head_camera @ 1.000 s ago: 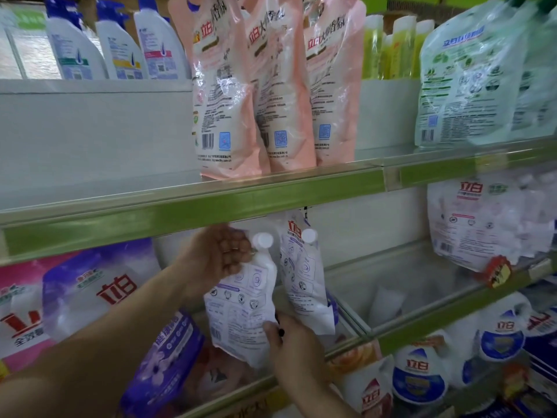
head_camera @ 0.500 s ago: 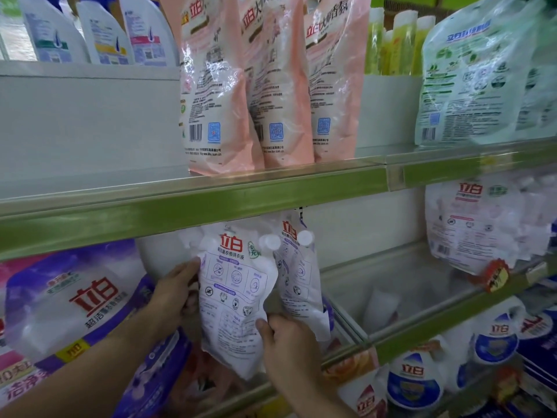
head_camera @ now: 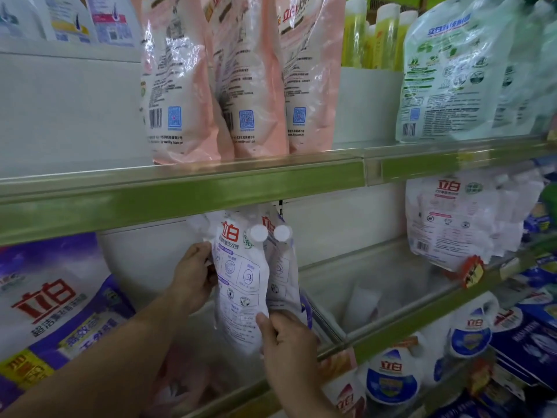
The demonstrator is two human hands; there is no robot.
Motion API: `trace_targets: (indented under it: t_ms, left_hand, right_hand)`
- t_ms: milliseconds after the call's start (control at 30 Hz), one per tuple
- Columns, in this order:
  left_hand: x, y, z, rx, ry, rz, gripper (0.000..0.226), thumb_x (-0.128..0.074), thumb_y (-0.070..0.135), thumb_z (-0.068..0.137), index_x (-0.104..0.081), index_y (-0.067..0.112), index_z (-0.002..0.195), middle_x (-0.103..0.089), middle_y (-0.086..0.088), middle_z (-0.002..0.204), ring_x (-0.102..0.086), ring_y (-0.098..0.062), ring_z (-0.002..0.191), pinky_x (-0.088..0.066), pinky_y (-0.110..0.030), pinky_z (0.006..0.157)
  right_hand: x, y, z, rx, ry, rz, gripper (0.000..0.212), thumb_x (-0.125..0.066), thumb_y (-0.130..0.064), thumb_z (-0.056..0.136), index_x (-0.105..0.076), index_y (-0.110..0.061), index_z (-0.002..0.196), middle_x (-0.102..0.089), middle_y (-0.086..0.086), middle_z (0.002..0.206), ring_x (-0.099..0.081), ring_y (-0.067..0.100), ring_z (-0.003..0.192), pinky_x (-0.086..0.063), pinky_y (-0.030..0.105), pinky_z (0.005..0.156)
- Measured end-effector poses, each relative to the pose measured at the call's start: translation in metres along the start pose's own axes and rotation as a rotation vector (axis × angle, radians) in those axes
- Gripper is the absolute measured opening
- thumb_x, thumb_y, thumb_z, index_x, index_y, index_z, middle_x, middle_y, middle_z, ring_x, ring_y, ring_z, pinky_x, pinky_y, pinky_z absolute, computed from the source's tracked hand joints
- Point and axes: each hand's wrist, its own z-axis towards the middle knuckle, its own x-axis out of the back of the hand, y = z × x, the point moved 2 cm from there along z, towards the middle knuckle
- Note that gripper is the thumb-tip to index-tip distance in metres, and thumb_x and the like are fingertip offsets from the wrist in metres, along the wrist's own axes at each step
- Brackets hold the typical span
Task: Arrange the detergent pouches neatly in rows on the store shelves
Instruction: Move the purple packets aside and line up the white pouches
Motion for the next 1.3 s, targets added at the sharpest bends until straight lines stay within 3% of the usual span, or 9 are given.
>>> trace_targets:
  t_ms: [167,300,433,600,800,900,1000,1200,1300]
  left_hand:
    - [0.007,0.007,0.003,0.014,-0.020,0.072,0.015,-0.045,0.018,0.100,-0.053,0.009,0.092,-0.059,-0.008,0.082,-0.052,-0.021,0.068,-0.041,-0.034,0.061]
    - [0.008,0.017,-0.004,0.050,-0.042,0.169,0.015,-0.047,0.013,0.099,-0.057,0.004,0.103,-0.065,-0.013,0.091,-0.059,-0.026,0.074,-0.051,-0.036,0.064]
    - [0.010,0.018,-0.015,0.069,-0.099,0.182,0.025,-0.051,0.008,0.094,-0.064,-0.001,0.113,-0.071,-0.017,0.102,-0.064,-0.029,0.079,-0.057,-0.036,0.070]
    - [0.004,0.017,-0.029,0.015,-0.196,0.190,0.024,-0.053,0.016,0.095,-0.067,0.015,0.115,-0.074,-0.009,0.107,-0.067,-0.026,0.092,-0.053,-0.033,0.076]
    - [-0.011,0.019,-0.024,-0.010,-0.235,0.143,0.019,-0.053,0.016,0.097,-0.066,0.025,0.108,-0.078,0.004,0.090,-0.074,-0.014,0.079,-0.056,-0.027,0.062]
    - [-0.009,0.015,-0.026,0.017,-0.189,0.141,0.017,-0.053,0.021,0.097,-0.061,0.027,0.110,-0.076,0.007,0.089,-0.070,-0.017,0.082,-0.052,-0.029,0.066]
    - [-0.002,0.013,-0.028,0.037,-0.126,0.155,0.056,-0.057,0.024,0.095,-0.036,0.023,0.147,-0.067,0.001,0.106,-0.065,-0.023,0.094,-0.049,-0.032,0.071]
    - [0.019,0.012,-0.036,0.025,-0.070,0.212,0.057,-0.051,0.021,0.095,-0.033,0.025,0.149,-0.063,0.001,0.113,-0.062,-0.030,0.103,-0.052,-0.039,0.083]
    - [0.037,0.017,-0.044,0.011,-0.049,0.248,0.054,-0.051,0.021,0.096,-0.036,0.025,0.147,-0.057,0.004,0.113,-0.057,-0.026,0.102,-0.046,-0.034,0.073]
  right_hand:
    - [-0.005,-0.004,0.000,-0.057,-0.054,0.060,0.037,-0.046,-0.047,0.089,-0.070,-0.019,0.091,-0.071,-0.001,0.081,-0.066,0.011,0.070,-0.053,0.032,0.069]
    - [-0.007,-0.009,-0.003,-0.087,-0.088,0.072,0.032,-0.050,-0.042,0.091,-0.069,-0.024,0.109,-0.072,-0.003,0.093,-0.068,0.011,0.081,-0.055,0.029,0.077]
    - [-0.007,-0.016,-0.004,-0.141,-0.107,0.036,0.030,-0.050,-0.041,0.093,-0.069,-0.025,0.110,-0.073,-0.003,0.094,-0.069,0.012,0.080,-0.051,0.024,0.078]
    - [-0.004,-0.027,-0.007,-0.181,-0.107,0.024,0.029,-0.050,-0.040,0.094,-0.068,-0.029,0.113,-0.074,0.000,0.090,-0.068,0.012,0.082,-0.048,0.022,0.078]
    - [-0.016,-0.024,-0.010,-0.195,-0.126,0.004,0.064,-0.026,-0.067,0.077,-0.068,-0.025,0.102,-0.070,0.002,0.085,-0.068,0.017,0.075,-0.052,0.030,0.079]
    - [-0.013,-0.025,-0.009,-0.190,-0.138,-0.039,0.052,-0.033,-0.056,0.082,-0.067,-0.023,0.103,-0.070,0.000,0.091,-0.068,0.018,0.077,-0.053,0.032,0.077]
    - [-0.013,-0.030,-0.009,-0.195,-0.141,0.006,0.051,-0.040,-0.052,0.080,-0.065,-0.026,0.117,-0.067,0.000,0.109,-0.069,0.024,0.085,-0.055,0.037,0.080]
    - [-0.007,-0.041,-0.016,-0.190,-0.113,-0.049,0.041,-0.063,-0.034,0.083,-0.059,-0.023,0.122,-0.060,-0.004,0.120,-0.060,0.016,0.106,-0.046,0.026,0.090]
    - [0.000,-0.049,-0.021,-0.187,0.000,-0.035,0.038,-0.070,-0.026,0.080,-0.053,-0.023,0.114,-0.051,-0.004,0.117,-0.058,0.018,0.104,-0.040,0.024,0.078]
